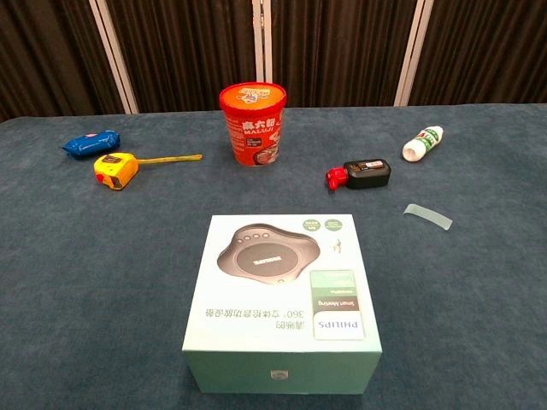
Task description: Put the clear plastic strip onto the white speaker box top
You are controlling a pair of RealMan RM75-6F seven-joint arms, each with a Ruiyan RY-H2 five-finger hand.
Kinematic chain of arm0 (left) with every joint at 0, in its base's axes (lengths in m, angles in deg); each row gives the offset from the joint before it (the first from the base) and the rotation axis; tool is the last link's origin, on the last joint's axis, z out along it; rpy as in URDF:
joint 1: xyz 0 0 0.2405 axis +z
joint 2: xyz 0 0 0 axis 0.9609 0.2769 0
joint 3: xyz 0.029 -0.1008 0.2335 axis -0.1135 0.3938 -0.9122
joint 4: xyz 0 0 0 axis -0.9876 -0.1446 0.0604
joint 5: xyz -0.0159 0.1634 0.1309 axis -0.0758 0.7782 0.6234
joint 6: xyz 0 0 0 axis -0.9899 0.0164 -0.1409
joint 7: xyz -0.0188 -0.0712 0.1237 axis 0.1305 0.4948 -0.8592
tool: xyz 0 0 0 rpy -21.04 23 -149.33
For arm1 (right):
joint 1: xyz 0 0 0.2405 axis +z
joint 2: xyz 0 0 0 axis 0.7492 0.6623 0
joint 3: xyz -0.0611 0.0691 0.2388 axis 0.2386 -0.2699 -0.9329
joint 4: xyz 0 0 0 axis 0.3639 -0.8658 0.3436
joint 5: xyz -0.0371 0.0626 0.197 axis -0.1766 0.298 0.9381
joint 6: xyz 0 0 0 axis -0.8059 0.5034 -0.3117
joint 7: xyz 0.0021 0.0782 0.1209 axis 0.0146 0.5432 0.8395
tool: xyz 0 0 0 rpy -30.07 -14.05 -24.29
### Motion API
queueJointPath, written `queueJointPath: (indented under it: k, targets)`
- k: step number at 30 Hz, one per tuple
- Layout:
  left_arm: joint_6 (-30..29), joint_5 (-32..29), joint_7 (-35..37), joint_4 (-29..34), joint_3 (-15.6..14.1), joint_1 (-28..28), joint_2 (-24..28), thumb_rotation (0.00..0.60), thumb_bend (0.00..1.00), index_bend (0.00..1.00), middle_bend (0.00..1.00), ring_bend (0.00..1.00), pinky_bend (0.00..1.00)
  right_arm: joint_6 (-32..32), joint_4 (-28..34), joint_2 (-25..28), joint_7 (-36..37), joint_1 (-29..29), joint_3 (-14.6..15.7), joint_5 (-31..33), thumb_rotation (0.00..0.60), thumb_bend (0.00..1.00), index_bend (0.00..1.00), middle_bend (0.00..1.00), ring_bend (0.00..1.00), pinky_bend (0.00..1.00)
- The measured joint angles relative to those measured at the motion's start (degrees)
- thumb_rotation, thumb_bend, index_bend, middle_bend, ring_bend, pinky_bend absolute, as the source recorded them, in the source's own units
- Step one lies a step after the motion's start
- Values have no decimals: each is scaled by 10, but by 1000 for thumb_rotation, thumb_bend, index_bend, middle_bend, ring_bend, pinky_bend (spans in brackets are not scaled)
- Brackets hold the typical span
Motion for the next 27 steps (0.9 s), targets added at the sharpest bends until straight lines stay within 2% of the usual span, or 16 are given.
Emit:
queueJointPath:
  k: [10, 14, 17, 21, 25, 27]
  targets:
    - [-1, -2, -7, 3, 0, 1, -1, 600, 0, 0, 0, 0, 0, -17, 9, 3, -1, 3, 2, 10, 600, 0, 3, 0, 0, 0]
    - [-1, -5, -7, 4, 2, 1, -1, 600, 0, 0, 0, 0, 0, -49, 18, 8, 4, 17, -3, 23, 600, 0, 77, 0, 0, 0]
    - [1, -8, -10, 5, 3, 0, -3, 600, 0, 0, 0, 0, 0, -90, 25, 15, -3, 40, -14, 42, 600, 0, 164, 0, 0, 0]
    - [9, -16, -25, 2, 4, -3, -10, 600, 0, 0, 0, 0, 0, -176, 39, 24, -21, 90, -40, 87, 600, 28, 287, 0, 0, 0]
    - [21, -25, -39, -4, 5, -7, -19, 600, 0, 0, 0, 0, 0, -266, 42, 21, -50, 153, -70, 156, 600, 188, 317, 0, 0, 0]
    - [27, -29, -43, -9, 6, -9, -24, 600, 0, 0, 0, 0, 0, -304, 37, 12, -69, 182, -83, 204, 600, 237, 322, 0, 0, 0]
